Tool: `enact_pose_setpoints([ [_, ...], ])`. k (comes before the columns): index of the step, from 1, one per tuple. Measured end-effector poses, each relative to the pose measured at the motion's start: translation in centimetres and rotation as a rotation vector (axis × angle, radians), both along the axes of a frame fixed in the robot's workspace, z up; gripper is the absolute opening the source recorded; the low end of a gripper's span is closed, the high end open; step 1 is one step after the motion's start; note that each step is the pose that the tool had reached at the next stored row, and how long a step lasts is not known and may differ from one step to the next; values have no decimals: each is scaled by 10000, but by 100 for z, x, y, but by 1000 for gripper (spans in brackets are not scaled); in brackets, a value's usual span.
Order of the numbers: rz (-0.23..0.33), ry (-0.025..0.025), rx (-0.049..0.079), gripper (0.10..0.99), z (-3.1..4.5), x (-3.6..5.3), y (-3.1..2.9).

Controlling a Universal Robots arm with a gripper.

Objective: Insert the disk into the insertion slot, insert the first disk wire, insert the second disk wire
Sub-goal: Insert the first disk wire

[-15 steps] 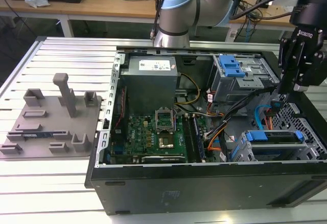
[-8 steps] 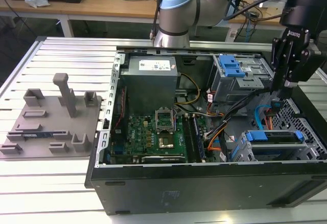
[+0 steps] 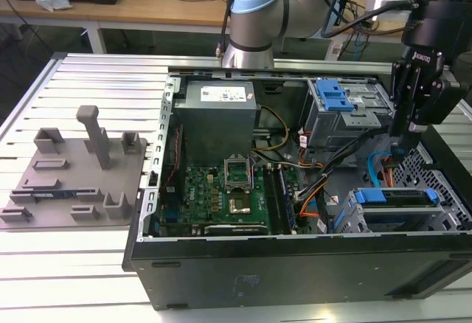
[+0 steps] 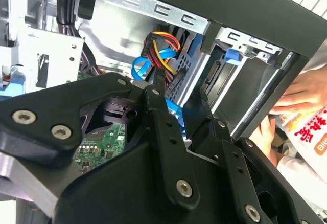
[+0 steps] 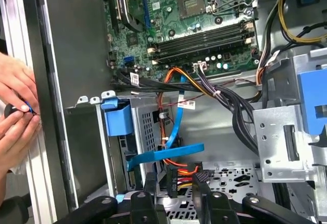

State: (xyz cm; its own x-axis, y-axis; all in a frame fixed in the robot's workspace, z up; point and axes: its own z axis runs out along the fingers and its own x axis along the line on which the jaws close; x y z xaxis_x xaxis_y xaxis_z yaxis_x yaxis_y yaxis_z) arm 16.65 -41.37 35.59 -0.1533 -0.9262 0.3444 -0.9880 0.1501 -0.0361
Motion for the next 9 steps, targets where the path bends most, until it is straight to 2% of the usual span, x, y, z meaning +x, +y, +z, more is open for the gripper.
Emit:
enact_pose_setpoints([
  [4, 31, -14, -85, 412, -44, 14, 0],
  [6, 57, -18, -217, 412, -59, 15, 10],
  [9, 58, -22, -250, 412, -62, 15, 14],
])
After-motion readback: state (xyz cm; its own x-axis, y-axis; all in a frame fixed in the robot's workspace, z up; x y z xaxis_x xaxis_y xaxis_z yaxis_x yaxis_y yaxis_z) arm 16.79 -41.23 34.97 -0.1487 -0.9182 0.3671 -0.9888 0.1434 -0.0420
